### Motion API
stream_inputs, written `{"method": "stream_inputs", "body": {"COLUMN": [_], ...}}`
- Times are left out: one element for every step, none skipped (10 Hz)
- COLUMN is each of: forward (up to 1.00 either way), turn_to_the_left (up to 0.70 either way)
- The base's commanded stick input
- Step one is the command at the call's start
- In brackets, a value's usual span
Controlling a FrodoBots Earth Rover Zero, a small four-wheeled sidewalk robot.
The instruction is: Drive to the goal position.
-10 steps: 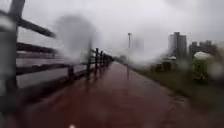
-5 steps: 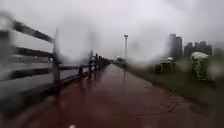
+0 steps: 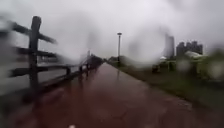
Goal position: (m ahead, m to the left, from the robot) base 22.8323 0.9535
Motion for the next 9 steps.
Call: {"method": "stream_inputs", "body": {"forward": [1.0,1.0,1.0,1.0,1.0,1.0,1.0,1.0,1.0], "turn_to_the_left": [0.0,0.0,0.0,0.0,0.0,0.0,0.0,0.0,0.0]}}
